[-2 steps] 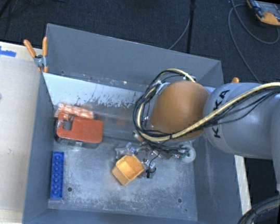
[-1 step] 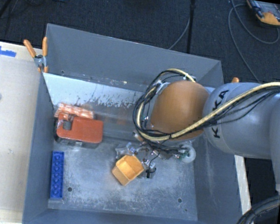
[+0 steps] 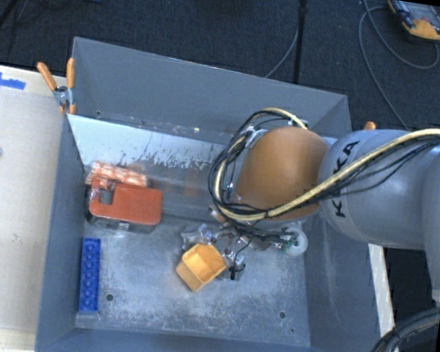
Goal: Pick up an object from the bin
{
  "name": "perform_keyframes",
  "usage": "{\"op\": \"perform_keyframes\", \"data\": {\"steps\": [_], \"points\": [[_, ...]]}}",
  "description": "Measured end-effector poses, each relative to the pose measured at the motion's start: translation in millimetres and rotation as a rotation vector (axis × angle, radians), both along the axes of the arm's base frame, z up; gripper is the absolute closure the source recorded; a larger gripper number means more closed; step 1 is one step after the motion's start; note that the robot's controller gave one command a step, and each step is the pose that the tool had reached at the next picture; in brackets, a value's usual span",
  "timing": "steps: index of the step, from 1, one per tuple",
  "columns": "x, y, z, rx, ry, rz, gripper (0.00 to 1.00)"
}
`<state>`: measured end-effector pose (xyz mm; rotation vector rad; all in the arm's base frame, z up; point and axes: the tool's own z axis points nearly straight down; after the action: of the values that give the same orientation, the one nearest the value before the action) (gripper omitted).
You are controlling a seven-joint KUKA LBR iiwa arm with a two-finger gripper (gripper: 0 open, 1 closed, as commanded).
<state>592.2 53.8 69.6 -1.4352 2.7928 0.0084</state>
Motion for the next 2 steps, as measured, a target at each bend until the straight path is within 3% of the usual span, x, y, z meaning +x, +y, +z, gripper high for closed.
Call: {"op": "perform_keyframes", "data": {"steps": [1, 2], "points": [[0.0, 0.0, 0.0, 0.000, 0.000, 0.000, 1.00], [-5.2, 33.0, -0.4, 0.002, 0.001, 0.001, 1.00]]}}
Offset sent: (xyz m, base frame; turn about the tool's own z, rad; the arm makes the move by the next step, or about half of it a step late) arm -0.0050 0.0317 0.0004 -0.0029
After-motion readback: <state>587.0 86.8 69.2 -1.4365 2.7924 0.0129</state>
